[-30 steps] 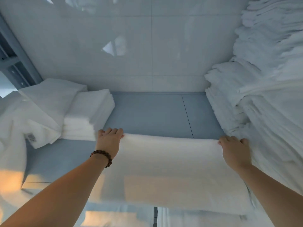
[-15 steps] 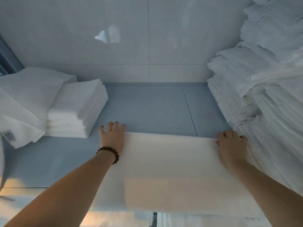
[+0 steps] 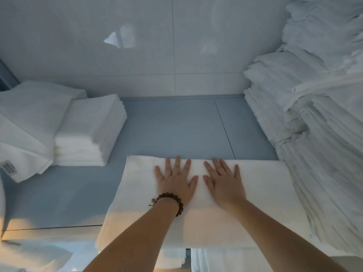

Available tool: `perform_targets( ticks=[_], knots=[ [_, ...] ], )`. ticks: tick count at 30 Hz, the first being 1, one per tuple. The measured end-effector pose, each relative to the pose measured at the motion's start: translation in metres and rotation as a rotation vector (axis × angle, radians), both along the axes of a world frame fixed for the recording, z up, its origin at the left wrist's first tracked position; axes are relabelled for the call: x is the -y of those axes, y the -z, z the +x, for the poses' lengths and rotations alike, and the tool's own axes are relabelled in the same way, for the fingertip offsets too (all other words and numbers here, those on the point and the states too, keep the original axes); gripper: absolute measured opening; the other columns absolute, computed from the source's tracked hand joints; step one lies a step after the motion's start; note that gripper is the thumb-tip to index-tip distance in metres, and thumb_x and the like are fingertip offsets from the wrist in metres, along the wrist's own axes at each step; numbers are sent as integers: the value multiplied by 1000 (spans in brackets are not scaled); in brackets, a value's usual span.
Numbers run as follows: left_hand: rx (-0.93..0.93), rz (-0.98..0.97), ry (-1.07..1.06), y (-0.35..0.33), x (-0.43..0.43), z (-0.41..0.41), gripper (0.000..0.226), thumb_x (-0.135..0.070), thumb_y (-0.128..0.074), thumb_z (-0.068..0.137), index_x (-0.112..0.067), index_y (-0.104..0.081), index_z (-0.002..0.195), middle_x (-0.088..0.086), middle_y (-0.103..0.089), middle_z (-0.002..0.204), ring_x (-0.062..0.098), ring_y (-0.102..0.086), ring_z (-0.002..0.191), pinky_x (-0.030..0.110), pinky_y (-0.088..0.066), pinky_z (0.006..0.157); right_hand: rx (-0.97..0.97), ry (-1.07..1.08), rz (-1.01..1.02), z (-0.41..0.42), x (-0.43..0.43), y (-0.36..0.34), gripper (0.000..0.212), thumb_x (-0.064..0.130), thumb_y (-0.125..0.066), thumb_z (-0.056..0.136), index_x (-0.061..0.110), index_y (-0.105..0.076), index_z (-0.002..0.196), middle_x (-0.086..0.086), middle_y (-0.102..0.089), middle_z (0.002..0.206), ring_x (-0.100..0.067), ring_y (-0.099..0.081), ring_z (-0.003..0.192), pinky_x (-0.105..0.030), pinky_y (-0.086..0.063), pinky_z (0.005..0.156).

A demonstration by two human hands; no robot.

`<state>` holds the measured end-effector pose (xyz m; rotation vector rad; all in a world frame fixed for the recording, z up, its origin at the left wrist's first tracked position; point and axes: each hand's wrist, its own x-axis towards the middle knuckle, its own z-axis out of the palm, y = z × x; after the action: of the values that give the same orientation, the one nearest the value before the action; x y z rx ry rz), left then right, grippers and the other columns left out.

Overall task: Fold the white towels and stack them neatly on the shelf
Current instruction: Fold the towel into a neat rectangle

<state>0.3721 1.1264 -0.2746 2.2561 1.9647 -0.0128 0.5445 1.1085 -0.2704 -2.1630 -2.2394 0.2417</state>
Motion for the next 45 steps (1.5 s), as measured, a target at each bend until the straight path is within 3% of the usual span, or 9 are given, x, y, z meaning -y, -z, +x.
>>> perform_targets(
  ticks=[11,19,25,30,35,41,45],
  knots=[
    [-72,-54,-126,-18,21,-90,63,-56,-7,94,-30,10,149,1,13,159,26,12,145,51,4,116,116,303,-158,45,53,-18,62,60,-6,92,37,10,148,1,13,159,-21,10,147,-60,2,114],
    [13,-136,-39,-17,74,-60,67,-65,-4,88,-39,19,145,-4,22,156,29,21,143,61,11,110,30,234,-199,-18,78,-13,66,71,-2,84,46,16,143,4,22,157,-26,18,145,-67,5,109],
    [18,-104,-83,-7,61,-76,68,-69,5,81,-44,21,142,-8,23,156,27,23,142,62,15,107,42,231,-182,-34,60,-5,67,73,6,78,50,22,139,5,26,155,-25,22,144,-67,8,108],
    [5,-78,-107,-3,40,-96,69,-69,7,79,-45,21,142,-10,22,156,26,23,142,62,15,107,40,188,-174,-53,33,-7,65,71,1,83,48,20,141,5,26,156,-26,23,143,-67,8,108],
    [8,-92,-149,-11,35,-81,64,-61,-4,90,-38,17,146,-4,19,157,31,20,143,64,12,108,-3,139,-243,-54,15,-18,64,68,-7,89,45,14,144,4,25,156,-25,22,144,-67,8,109],
    [78,-85,7,-11,78,-4,56,-48,0,92,-41,15,145,-7,20,156,26,23,142,62,17,107,-3,32,-66,-53,55,-8,53,48,-7,96,41,8,147,6,17,158,-16,18,145,-58,9,113],
    [19,-62,-26,-7,79,-1,58,-52,-3,91,-42,18,145,-10,20,156,24,21,143,64,13,108,41,36,-18,-5,70,0,58,57,2,91,42,12,145,11,15,157,-12,15,145,-50,7,117]
  ],
)
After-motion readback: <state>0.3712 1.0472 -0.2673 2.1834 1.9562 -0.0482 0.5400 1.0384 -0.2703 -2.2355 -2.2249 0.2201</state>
